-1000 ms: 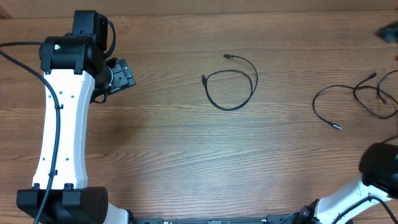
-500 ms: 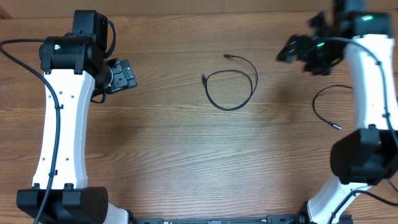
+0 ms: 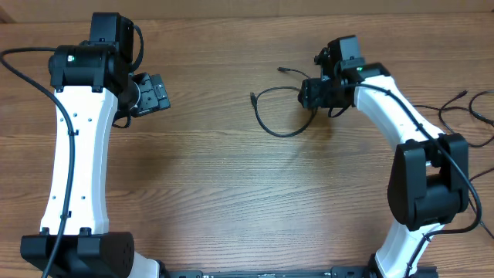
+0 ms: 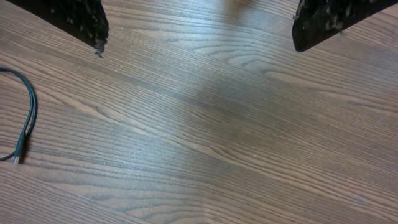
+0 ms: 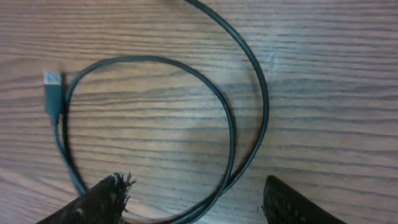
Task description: Untangle cables
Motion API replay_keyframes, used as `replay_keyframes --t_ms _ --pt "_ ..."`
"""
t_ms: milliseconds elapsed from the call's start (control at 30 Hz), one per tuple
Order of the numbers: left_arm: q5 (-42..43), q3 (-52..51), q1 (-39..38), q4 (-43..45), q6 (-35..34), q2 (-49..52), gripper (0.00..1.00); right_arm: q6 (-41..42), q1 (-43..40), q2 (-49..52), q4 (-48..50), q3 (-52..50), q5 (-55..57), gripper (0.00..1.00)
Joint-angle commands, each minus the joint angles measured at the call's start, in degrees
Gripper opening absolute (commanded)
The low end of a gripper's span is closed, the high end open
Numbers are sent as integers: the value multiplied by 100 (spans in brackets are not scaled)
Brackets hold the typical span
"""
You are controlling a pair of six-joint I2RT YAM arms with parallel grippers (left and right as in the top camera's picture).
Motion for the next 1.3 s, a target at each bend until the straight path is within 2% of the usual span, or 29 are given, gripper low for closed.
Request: replay_keyframes --t_ms 0,467,567,833,1033,1200,1267 --pt "92 -15 -2 7 70 -7 94 -13 94 214 435 -262 125 68" --pt "92 -15 -2 9 70 -7 94 -28 138 691 780 -337 -168 68" --pt "92 -15 -4 13 70 -7 94 -26 168 697 769 -337 -409 64" --pt "92 -15 -2 4 70 -7 94 -4 439 702 74 -339 -848 59" --pt "92 -15 -2 9 70 -7 94 568 662 702 -339 -339 -846 38" --pt "96 -15 -4 -4 70 -7 94 1628 793 702 -210 -339 -461 30" --pt "94 -15 -2 -11 70 -7 93 2013 833 702 -114 -339 -323 23"
